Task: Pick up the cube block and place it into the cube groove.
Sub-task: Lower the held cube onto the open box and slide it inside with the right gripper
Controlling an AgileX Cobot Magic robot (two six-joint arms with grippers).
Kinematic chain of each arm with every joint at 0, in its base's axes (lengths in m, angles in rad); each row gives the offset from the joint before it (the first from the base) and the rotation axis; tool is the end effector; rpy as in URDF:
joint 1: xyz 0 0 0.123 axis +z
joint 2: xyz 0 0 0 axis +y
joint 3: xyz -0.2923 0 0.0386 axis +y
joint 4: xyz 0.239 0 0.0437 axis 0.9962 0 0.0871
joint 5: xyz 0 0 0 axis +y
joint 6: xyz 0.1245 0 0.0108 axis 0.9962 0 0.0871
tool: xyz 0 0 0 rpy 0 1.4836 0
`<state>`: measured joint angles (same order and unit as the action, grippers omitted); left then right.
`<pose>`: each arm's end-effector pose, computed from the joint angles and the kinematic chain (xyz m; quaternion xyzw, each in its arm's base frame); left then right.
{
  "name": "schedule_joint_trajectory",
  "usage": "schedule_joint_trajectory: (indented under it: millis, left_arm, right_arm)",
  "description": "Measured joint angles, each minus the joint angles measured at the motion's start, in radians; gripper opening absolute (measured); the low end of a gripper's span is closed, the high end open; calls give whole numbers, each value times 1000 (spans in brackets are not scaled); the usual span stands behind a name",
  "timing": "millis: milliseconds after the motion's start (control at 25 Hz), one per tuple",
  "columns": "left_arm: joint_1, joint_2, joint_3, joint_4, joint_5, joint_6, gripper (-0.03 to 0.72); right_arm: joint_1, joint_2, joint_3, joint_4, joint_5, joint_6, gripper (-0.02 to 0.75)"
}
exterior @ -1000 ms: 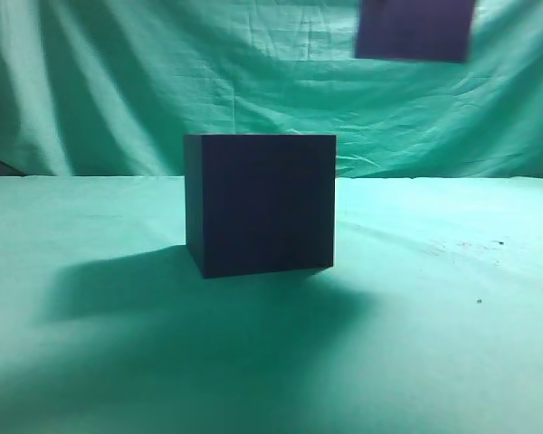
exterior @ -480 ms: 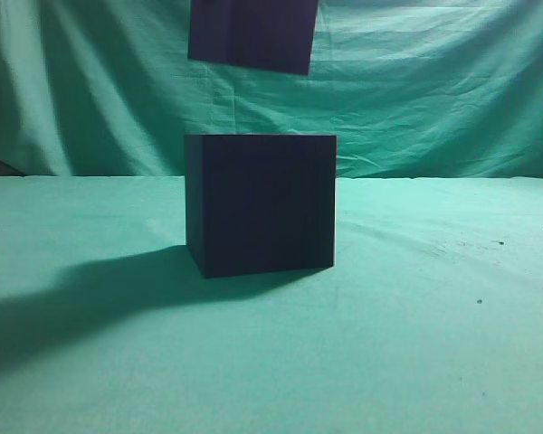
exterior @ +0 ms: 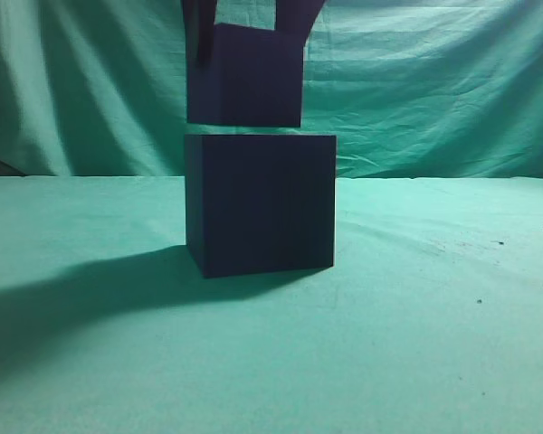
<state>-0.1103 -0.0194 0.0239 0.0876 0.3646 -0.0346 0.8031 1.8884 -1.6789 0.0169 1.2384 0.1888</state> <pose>0.0662 -0.0034 0.1639 0.0535 0.7972 -0.0065 0.6013 0.2741 0.2869 0.2594 -0.2989 0.9485 0.0571 0.0883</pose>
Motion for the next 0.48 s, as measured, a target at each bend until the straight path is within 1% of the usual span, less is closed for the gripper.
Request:
schedule_joint_trajectory:
  millis: [480]
  left_arm:
    - [0, 0, 0, 0, 0, 0, 0]
  right_arm:
    - [0, 10, -2, -54, 0, 164, 424]
